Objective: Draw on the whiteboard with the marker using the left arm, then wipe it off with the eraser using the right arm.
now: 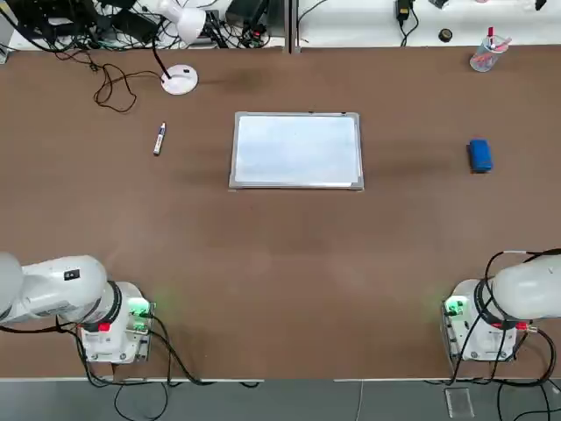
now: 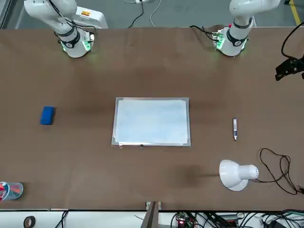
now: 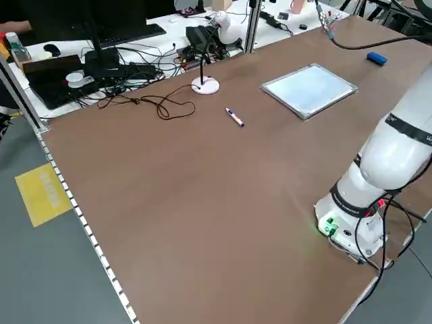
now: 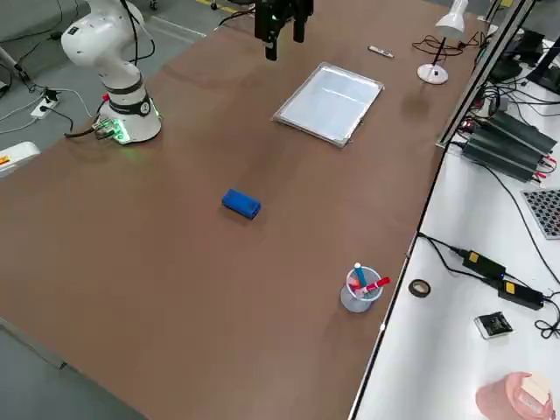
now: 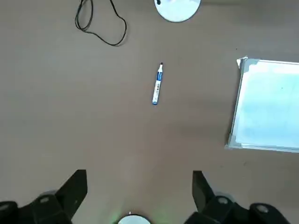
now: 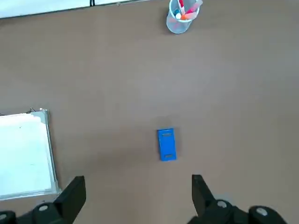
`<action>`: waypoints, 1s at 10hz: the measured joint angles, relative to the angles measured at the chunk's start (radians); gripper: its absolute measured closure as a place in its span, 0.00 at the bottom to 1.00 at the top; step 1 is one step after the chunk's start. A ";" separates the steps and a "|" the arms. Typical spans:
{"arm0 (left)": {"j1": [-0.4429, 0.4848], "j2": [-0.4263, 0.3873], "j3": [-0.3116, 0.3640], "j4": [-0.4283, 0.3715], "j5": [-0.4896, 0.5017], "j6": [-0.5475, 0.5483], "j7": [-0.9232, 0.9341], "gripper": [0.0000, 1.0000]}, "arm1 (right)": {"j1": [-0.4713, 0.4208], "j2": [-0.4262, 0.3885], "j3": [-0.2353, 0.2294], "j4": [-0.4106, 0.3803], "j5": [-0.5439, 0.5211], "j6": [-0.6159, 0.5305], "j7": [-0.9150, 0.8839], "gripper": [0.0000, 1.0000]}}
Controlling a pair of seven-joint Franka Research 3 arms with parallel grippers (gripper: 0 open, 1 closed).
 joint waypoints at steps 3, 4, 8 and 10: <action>0.000 0.000 0.000 0.000 0.000 -0.002 -0.007 0.00 | -0.002 0.004 0.001 -0.010 0.006 0.001 -0.001 0.00; 0.000 0.000 0.000 0.000 0.000 -0.002 -0.007 0.00 | -0.002 0.005 0.002 -0.013 0.009 0.004 -0.001 0.00; -0.001 0.000 -0.003 0.000 0.015 -0.002 -0.006 0.00 | -0.002 0.007 0.018 -0.024 0.014 0.012 -0.002 0.00; -0.003 0.000 -0.007 0.000 0.016 -0.002 -0.003 0.00 | -0.002 0.007 0.020 -0.026 0.014 0.012 -0.002 0.00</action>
